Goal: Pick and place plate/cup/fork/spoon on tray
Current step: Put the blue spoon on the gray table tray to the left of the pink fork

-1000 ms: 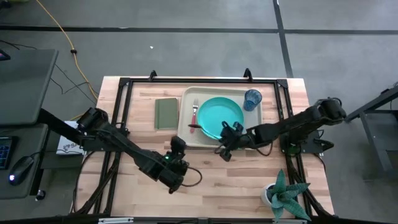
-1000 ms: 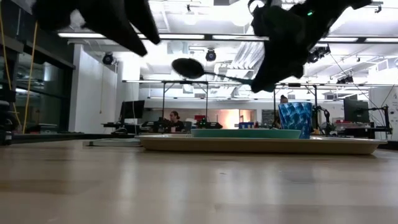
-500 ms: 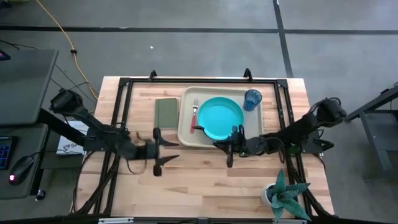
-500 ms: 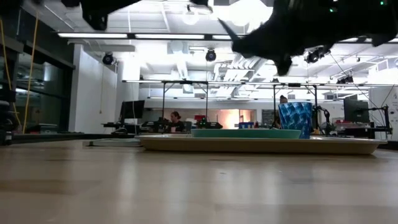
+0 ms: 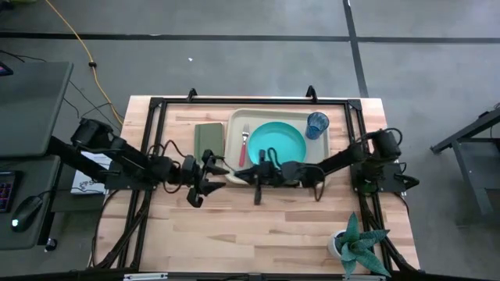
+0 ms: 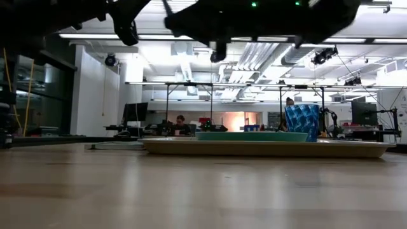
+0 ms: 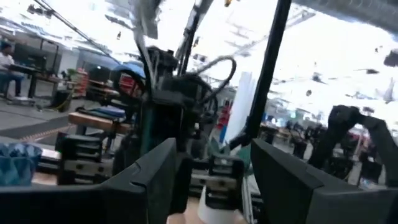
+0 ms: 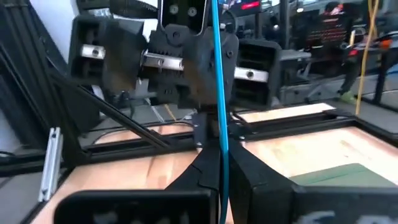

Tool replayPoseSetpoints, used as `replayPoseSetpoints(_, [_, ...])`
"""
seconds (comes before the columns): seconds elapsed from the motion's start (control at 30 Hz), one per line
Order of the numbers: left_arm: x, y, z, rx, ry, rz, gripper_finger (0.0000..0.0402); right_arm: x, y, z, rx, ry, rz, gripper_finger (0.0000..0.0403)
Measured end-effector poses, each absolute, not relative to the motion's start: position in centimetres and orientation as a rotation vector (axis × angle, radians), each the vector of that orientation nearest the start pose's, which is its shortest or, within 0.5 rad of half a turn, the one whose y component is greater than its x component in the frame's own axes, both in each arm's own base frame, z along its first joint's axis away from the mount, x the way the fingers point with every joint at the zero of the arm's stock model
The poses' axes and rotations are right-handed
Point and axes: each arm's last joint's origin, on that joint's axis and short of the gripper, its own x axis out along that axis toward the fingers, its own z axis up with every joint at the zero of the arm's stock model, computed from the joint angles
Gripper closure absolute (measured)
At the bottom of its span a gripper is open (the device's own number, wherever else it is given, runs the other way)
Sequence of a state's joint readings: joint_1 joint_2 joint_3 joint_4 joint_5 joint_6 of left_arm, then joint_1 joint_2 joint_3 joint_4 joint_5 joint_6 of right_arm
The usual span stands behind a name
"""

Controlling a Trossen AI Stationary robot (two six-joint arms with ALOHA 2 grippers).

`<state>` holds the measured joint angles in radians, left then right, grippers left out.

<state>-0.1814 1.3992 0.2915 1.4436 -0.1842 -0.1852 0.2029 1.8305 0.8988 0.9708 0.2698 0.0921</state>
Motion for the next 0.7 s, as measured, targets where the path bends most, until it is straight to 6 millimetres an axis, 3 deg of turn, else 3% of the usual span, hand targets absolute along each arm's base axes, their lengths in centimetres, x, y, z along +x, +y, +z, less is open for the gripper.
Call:
replayPoseSetpoints(0.2, [22.9,-3.7,20.3,-0.187,-0.323,-0.007,0.0215,38.6,7.2,20.7,0.138,-0.014,-0.004,0.0403])
replayPoseSetpoints(0.53, [22.9,-4.0,20.0,-0.105,-0.297,0.035,0.0215,38.4,7.7,20.4,0.11,-0.006,-0.064,0.0403])
replayPoseSetpoints(0.7, [22.9,-4.3,19.7,-0.044,-0.264,0.097,0.0215,37.5,8.4,21.8,0.046,0.006,-0.121,0.0403])
